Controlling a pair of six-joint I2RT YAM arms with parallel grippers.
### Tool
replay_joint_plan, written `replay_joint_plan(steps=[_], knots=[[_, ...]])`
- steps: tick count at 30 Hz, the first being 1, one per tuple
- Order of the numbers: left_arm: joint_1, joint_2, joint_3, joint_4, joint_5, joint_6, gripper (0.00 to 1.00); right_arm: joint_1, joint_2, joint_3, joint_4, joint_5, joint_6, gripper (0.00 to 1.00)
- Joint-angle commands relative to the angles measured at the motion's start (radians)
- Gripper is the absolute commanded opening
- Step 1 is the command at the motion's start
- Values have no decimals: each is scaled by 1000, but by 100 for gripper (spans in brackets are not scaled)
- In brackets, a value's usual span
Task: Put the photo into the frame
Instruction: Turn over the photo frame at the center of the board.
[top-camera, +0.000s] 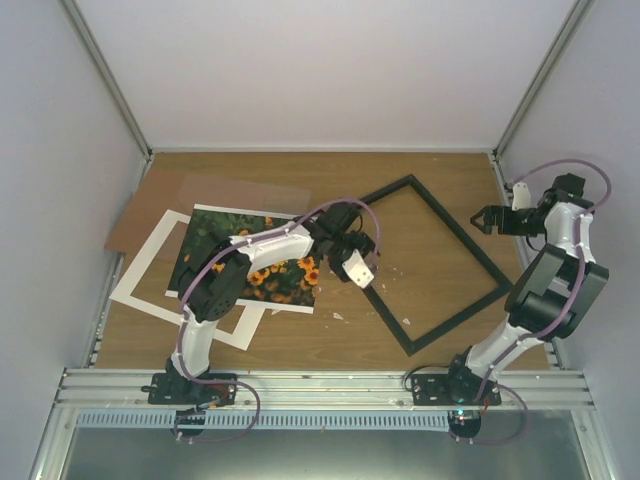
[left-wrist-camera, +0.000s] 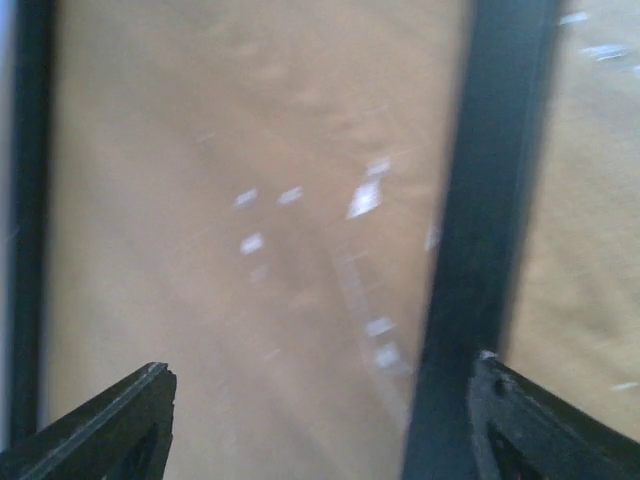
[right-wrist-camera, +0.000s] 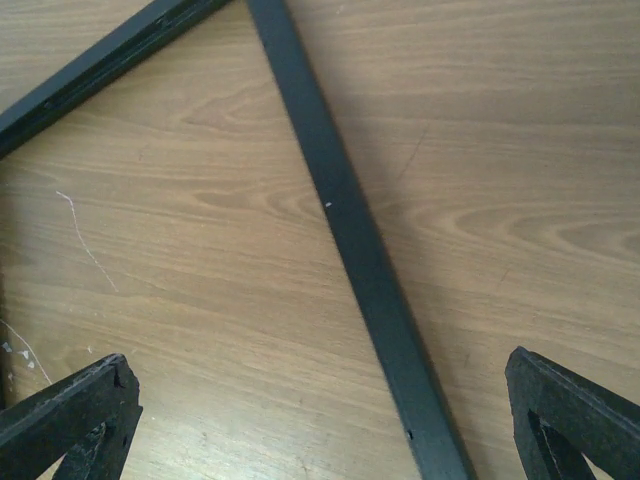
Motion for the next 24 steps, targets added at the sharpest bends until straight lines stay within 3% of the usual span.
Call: replay_joint_plan(steps=[1, 7, 15, 19, 24], knots=[[59, -59, 81, 66, 64, -163, 86, -14, 56, 44, -40, -34, -77, 100], [150, -173, 30, -67, 99, -482, 85, -63, 178, 126, -118, -37, -161, 100], [192, -149, -26, -129, 32, -919, 57, -91, 291, 117, -156, -90, -180, 100], [192, -107, -42, -116, -12, -997, 41, -88, 307, 75, -138, -78, -190, 100], [192, -39, -22, -121, -49, -1016, 30, -88, 323, 47, -149, -68, -220, 99]])
